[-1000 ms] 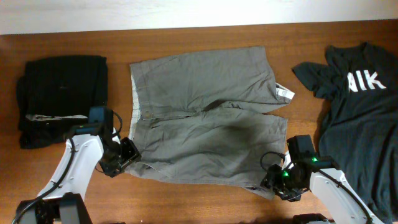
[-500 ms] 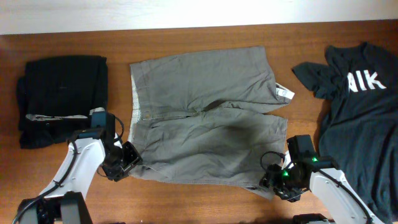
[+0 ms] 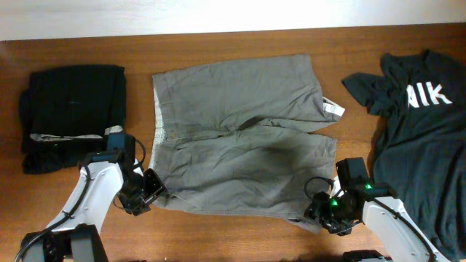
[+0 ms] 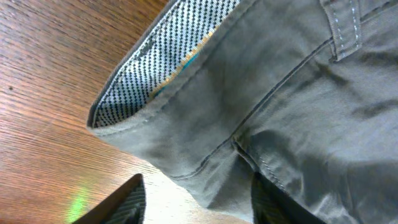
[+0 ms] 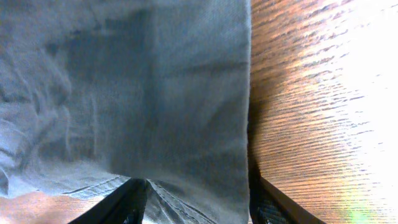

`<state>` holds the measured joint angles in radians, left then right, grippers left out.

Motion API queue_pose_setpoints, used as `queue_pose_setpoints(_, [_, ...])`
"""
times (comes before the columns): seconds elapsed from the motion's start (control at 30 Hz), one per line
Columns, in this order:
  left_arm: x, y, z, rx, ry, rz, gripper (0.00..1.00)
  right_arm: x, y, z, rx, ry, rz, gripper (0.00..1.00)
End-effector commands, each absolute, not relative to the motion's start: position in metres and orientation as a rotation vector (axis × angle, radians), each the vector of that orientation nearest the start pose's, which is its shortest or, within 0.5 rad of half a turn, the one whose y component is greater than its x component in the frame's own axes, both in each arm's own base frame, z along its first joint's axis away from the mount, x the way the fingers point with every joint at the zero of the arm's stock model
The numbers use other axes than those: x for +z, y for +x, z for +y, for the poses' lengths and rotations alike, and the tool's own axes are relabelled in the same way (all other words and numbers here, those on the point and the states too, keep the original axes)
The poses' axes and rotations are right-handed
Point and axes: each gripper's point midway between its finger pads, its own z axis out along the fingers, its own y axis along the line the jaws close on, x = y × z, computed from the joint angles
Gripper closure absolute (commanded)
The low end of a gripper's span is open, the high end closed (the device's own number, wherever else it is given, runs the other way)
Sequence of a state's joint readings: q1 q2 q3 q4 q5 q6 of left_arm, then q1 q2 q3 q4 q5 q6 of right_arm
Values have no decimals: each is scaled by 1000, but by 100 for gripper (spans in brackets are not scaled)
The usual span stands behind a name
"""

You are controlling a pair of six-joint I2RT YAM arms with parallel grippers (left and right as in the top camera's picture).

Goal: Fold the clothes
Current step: 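Grasp the left and right leg hems with both grippers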

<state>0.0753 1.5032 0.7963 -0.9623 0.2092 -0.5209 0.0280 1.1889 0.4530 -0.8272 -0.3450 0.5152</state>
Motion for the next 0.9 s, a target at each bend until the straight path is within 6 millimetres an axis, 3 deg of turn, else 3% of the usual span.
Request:
queue_pose_setpoints(0.0, [21, 203, -18, -280, -1003, 3116, 43, 2, 143, 63, 536, 755, 3090, 43])
queue_pose_setpoints(0.27, [20, 215, -15, -270, -1212, 3003, 43, 2, 144, 63, 536, 755, 3089, 43])
queue_pose_setpoints(0.43, [20, 221, -14, -274, -1208, 2975, 42, 2, 144, 63, 536, 754, 3090, 42])
queue_pose_setpoints(0.77, [3, 198, -10, -193, -1242, 3014, 43, 2, 145, 63, 538, 750, 3082, 43])
queue_pose_setpoints(0.87, [-1, 200, -5, -161, -1229, 2993, 43, 2, 147, 63, 540, 748, 3078, 43])
